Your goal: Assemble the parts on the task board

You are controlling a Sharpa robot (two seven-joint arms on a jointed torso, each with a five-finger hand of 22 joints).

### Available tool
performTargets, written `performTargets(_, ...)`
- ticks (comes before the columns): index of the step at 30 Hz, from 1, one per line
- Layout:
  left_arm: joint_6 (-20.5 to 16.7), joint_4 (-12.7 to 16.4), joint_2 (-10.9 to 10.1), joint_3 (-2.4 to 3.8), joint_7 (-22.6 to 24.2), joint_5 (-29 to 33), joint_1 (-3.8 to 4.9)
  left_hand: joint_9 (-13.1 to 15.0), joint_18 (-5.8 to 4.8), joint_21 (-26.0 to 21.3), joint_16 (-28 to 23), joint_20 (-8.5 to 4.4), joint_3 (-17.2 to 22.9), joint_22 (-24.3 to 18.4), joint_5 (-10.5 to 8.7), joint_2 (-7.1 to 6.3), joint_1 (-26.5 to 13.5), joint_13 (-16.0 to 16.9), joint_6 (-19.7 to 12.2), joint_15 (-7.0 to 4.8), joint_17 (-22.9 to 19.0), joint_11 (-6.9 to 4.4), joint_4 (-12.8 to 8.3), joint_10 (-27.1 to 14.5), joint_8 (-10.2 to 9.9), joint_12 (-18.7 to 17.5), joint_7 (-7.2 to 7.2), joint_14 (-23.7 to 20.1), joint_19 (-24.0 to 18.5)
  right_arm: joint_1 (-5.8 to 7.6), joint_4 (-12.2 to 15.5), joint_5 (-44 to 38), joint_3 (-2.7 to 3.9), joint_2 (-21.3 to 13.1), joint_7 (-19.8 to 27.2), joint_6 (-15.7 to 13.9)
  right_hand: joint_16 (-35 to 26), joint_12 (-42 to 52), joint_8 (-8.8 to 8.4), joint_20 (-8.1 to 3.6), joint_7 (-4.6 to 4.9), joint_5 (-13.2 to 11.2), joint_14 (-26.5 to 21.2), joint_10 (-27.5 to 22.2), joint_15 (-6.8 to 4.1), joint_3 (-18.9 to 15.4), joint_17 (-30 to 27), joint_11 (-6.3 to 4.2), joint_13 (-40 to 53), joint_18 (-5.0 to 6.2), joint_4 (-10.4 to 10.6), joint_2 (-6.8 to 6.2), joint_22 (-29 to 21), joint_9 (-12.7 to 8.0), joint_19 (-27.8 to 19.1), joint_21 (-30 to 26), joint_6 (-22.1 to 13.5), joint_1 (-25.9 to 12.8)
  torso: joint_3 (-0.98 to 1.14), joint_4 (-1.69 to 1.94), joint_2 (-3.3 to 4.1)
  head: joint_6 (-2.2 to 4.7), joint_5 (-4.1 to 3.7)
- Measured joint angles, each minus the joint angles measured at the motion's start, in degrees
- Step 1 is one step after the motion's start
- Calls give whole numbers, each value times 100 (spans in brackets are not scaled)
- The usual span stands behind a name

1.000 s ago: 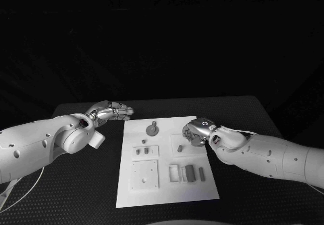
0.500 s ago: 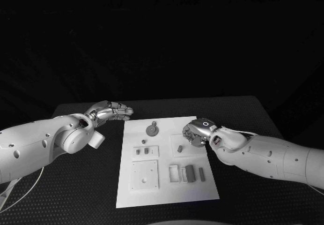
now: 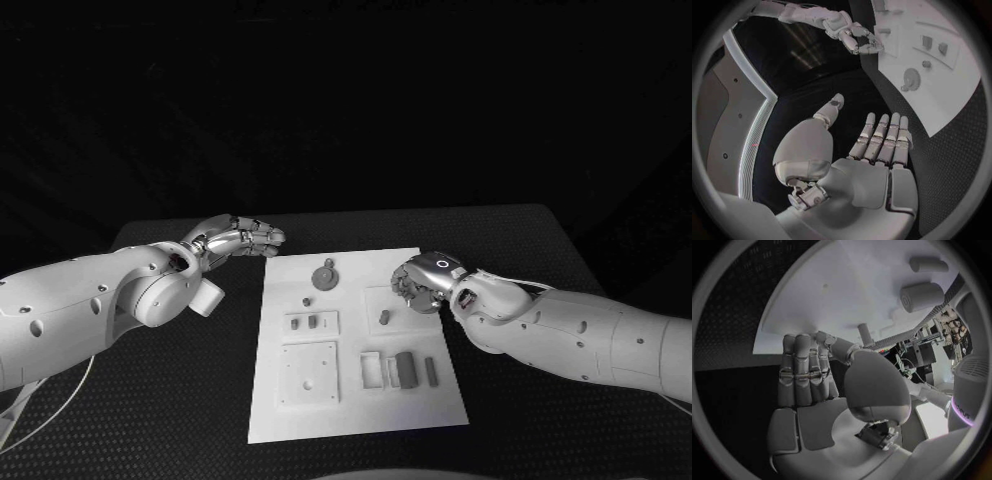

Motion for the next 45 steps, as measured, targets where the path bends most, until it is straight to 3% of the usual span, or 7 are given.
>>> performTargets(25,2,-10,15,0,-3,-2,0,0,1,0,0,0,0,-4,0,0,0,0,0,0,-1,0,0,0,0,0,0,0,0,59,116,81,18,-68,-2,143,23,-14,-11,-15,6,0,27,-1,-7,-1,4,0,3,-69,-1,23,-3,9,15,21,5,-25,-2,1,0,4,-6)
performTargets(45,3,-25,19,0,-8,-3,0,0,0,0,0,0,0,-4,0,0,0,0,0,0,-2,0,0,0,0,0,0,0,0,203,191,254,31,-84,0,390,23,-28,3,-20,7,-6,33,-1,0,-2,4,1,10,-25,-1,21,-8,11,21,42,5,-25,-2,3,0,12,-14)
